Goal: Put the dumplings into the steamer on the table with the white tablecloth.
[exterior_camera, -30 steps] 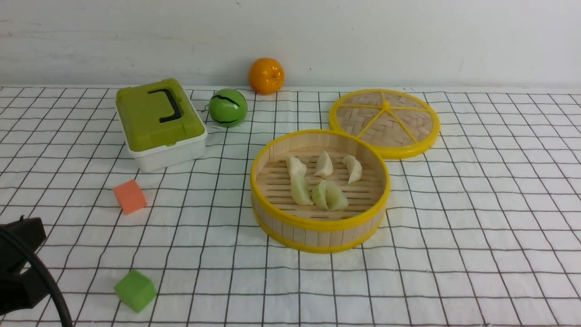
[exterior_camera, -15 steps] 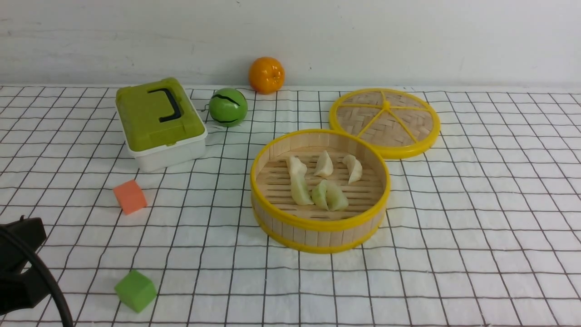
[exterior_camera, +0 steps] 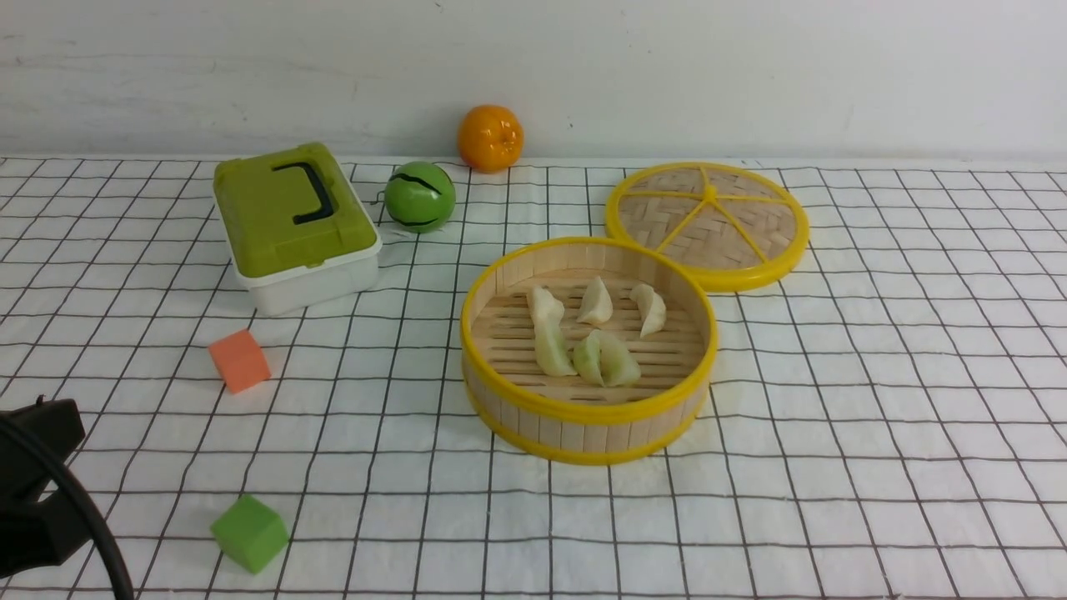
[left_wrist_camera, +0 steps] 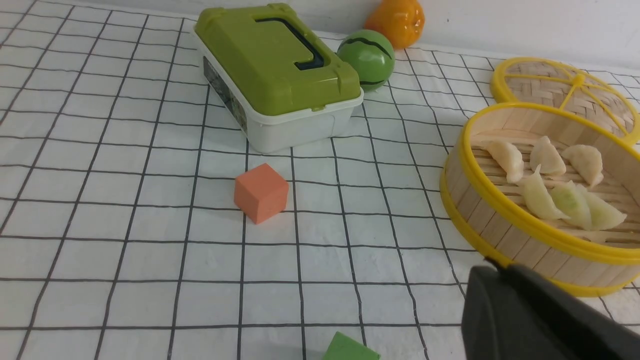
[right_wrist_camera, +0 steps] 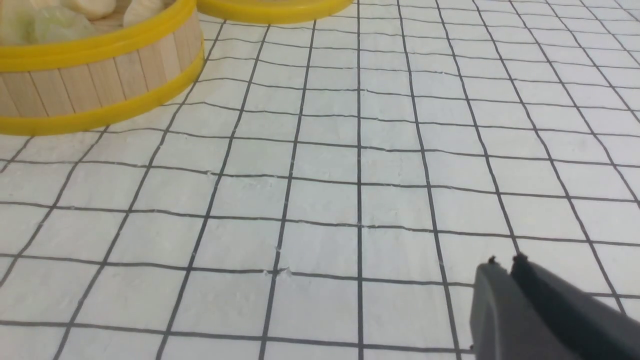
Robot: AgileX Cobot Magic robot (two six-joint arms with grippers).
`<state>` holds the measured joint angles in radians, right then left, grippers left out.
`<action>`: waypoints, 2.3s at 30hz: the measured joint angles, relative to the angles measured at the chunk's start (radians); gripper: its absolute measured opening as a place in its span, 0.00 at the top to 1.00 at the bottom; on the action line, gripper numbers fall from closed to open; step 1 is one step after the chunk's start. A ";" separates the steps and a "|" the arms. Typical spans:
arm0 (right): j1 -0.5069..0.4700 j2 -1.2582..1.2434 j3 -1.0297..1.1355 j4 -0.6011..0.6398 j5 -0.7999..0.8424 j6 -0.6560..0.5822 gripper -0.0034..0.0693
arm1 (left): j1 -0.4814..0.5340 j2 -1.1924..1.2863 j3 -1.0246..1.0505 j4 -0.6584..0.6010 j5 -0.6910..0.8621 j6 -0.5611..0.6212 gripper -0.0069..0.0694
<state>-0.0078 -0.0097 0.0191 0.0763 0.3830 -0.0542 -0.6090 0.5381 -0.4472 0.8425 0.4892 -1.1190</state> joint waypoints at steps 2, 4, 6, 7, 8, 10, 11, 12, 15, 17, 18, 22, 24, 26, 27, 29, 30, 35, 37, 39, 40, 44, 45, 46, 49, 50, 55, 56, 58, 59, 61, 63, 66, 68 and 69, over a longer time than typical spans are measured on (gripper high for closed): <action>0.000 0.000 0.000 0.000 0.000 0.000 0.90 | 0.000 0.000 0.000 0.000 0.000 0.000 0.91; 0.000 0.000 0.000 0.000 0.000 0.000 0.90 | 0.000 0.000 0.000 0.000 0.000 0.000 0.91; 0.000 0.000 0.000 0.000 0.000 0.000 0.89 | 0.000 0.000 0.000 0.000 0.000 0.000 0.91; 0.000 0.000 0.000 0.000 0.000 0.000 0.89 | 0.000 0.000 0.000 0.000 0.000 0.000 0.91; 0.000 0.000 0.000 0.000 0.000 0.000 0.88 | 0.000 0.000 0.000 0.000 0.000 0.000 0.91; 0.000 0.000 0.000 0.000 0.000 0.000 0.88 | 0.000 0.000 0.000 0.000 0.000 0.000 0.91; 0.000 0.000 0.000 0.000 0.000 0.000 0.88 | 0.000 0.000 0.000 0.000 0.000 0.000 0.91; 0.000 0.000 0.000 0.000 0.000 0.000 0.88 | 0.000 0.000 0.000 0.000 0.000 0.000 0.91; 0.000 0.000 0.000 0.000 0.000 0.000 0.87 | 0.000 0.000 0.000 0.000 0.000 0.000 0.90; 0.000 0.000 0.000 0.000 0.000 0.000 0.87 | 0.000 0.000 0.000 0.001 0.000 0.000 0.90; 0.000 0.000 0.000 0.000 0.000 0.000 0.86 | 0.000 0.000 0.002 0.006 -0.002 0.000 0.90; 0.000 0.000 0.000 0.000 0.000 0.000 0.86 | 0.000 0.000 0.008 0.013 0.001 0.000 0.89; 0.000 0.000 0.000 0.000 0.000 0.000 0.85 | 0.000 0.000 0.008 0.016 0.001 0.000 0.89; 0.000 0.000 0.000 0.000 0.000 0.000 0.85 | 0.000 0.000 0.008 0.018 0.001 0.000 0.88; 0.000 0.000 0.000 0.000 0.000 0.000 0.84 | 0.000 0.000 0.008 0.019 0.001 0.000 0.88; 0.000 0.000 0.000 0.000 0.000 0.000 0.84 | 0.000 0.000 0.008 0.019 0.001 0.000 0.88; 0.000 0.000 0.000 0.000 0.000 0.000 0.84 | 0.000 0.000 0.008 0.019 0.001 0.000 0.88; -0.001 0.000 0.000 0.000 0.000 0.000 0.83 | 0.000 -0.005 0.011 0.027 0.001 0.000 0.87; -0.001 0.000 0.000 0.001 0.000 0.000 0.82 | 0.000 -0.025 0.025 0.038 0.004 0.000 0.87; -0.001 0.000 0.000 0.002 0.000 0.000 0.82 | 0.010 -0.055 0.044 0.021 0.000 0.001 0.87; -0.001 0.000 0.000 0.002 0.000 0.000 0.82 | 0.023 -0.074 0.057 -0.007 -0.006 0.007 0.87; -0.001 0.000 0.000 0.003 0.000 0.000 0.81 | 0.174 -0.200 0.171 -0.247 -0.130 0.214 0.87; -0.001 0.000 0.000 0.003 0.000 0.000 0.81 | 0.220 -0.237 0.206 -0.298 -0.183 0.300 0.87; -0.001 0.000 0.000 0.003 0.000 0.000 0.81 | 0.287 -0.291 0.258 -0.366 -0.270 0.426 0.87; -0.001 0.000 0.000 0.003 0.000 0.000 0.81 | 0.421 -0.401 0.370 -0.523 -0.464 0.673 0.87; -0.001 0.000 0.000 0.003 0.000 0.000 0.81 | 0.443 -0.420 0.392 -0.555 -0.495 0.716 0.87; -0.001 0.000 0.000 0.003 0.000 -0.002 0.80 | 0.561 -0.538 0.470 -0.755 -0.505 0.955 0.87; -0.001 0.000 0.000 0.003 0.000 -0.002 0.80 | 0.567 -0.545 0.471 -0.784 -0.463 0.992 0.87; -0.001 0.000 0.000 0.003 0.000 -0.002 0.80 | 0.569 -0.546 0.474 -0.820 -0.350 1.050 0.90; -0.001 0.000 0.000 0.003 0.000 -0.002 0.80 | 0.569 -0.546 0.474 -0.829 -0.325 1.061 0.91; -0.001 0.000 0.000 0.003 0.000 -0.002 0.79 | 0.569 -0.546 0.477 -0.856 -0.219 1.084 0.93; -0.001 0.000 0.000 0.003 0.000 -0.002 0.79 | 0.569 -0.546 0.477 -0.880 -0.123 1.112 0.92; -0.001 0.000 0.000 0.003 0.000 -0.002 0.78 | 0.569 -0.546 0.477 -0.886 -0.106 1.144 0.92; -0.001 0.000 0.000 0.003 0.000 -0.002 0.78 | 0.569 -0.546 0.477 -0.888 -0.104 1.156 0.92; -0.001 0.000 0.000 0.003 0.000 -0.002 0.78 | 0.569 -0.546 0.477 -0.889 -0.102 1.161 0.92</action>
<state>-0.0090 -0.0097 0.0191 0.0793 0.3830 -0.0563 -0.0397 -0.0082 0.0294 -0.0462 0.3870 0.0420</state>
